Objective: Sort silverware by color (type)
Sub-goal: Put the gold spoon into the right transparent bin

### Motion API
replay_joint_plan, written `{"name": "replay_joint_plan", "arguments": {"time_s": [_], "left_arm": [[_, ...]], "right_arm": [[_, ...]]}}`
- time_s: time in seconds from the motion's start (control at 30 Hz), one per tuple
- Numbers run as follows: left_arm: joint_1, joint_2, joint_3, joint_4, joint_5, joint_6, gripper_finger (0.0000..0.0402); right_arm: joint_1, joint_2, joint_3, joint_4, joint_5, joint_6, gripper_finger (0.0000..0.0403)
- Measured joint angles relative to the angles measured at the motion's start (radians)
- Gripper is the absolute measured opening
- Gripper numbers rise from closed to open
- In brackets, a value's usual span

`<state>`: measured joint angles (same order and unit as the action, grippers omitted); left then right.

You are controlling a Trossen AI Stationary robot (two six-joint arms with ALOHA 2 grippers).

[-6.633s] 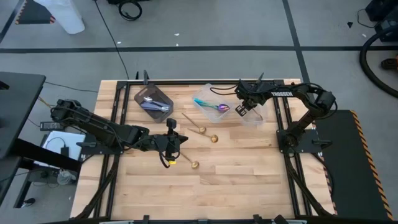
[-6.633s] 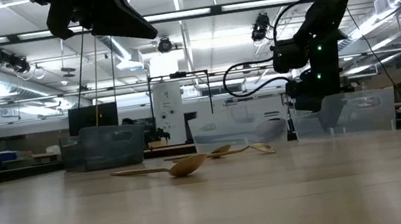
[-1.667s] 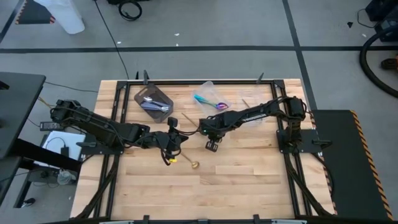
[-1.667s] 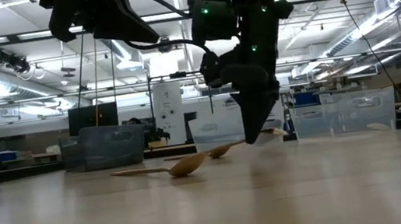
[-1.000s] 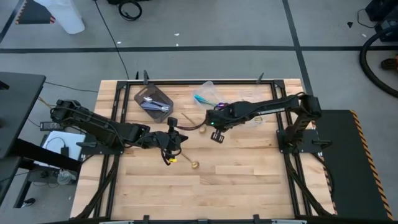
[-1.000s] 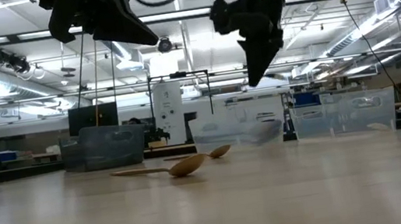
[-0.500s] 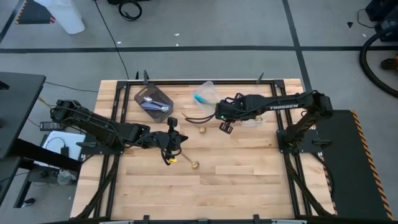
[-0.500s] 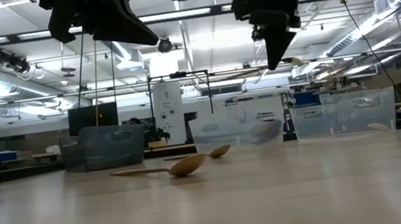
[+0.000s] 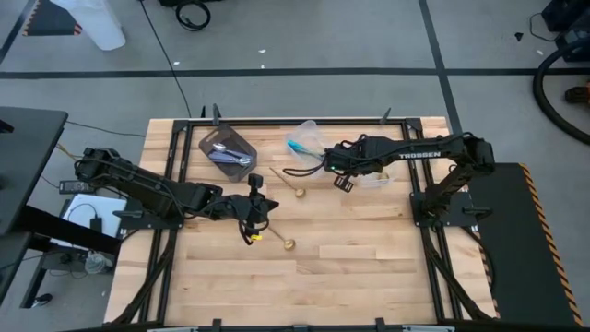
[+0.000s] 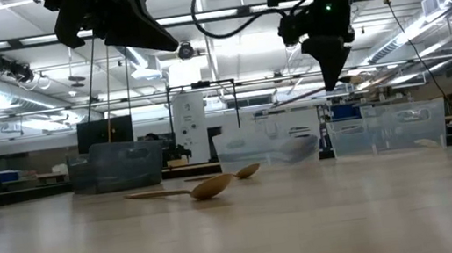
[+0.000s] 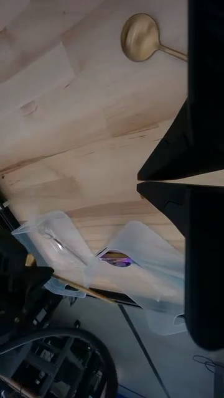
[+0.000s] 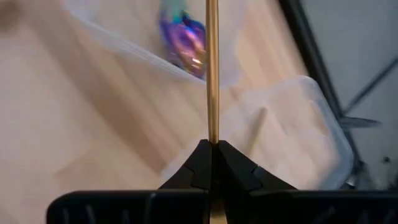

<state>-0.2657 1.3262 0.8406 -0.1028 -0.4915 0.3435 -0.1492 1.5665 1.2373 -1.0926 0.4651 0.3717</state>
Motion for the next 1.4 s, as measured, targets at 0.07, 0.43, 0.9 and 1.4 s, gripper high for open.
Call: {"name": "replay_joint_plan", "arguments": {"time_s": [0.07, 0.43, 0.9, 1.4], "left_arm": [[0.000, 0.000, 0.000, 0.000, 0.000, 0.000, 0.0023], [-0.002, 0.000, 0.000, -0.008, 0.000, -0.019, 0.0023], [-0.002, 0.000, 0.000, -0.008, 0.000, -0.020, 0.0023], [-0.002, 0.000, 0.000, -0.007, 0.000, -0.020, 0.0023]], "right_arm": [[-0.012, 0.000, -0.001, -0.018, 0.022, 0.004, 0.0021], [-0.082, 0.000, -0.001, -0.167, 0.127, 0.115, 0.0021], [-0.147, 0.000, -0.126, -0.219, 0.155, 0.212, 0.0021], [-0.156, 0.000, -0.339, 0.007, 0.170, 0.170, 0.0021]]}}
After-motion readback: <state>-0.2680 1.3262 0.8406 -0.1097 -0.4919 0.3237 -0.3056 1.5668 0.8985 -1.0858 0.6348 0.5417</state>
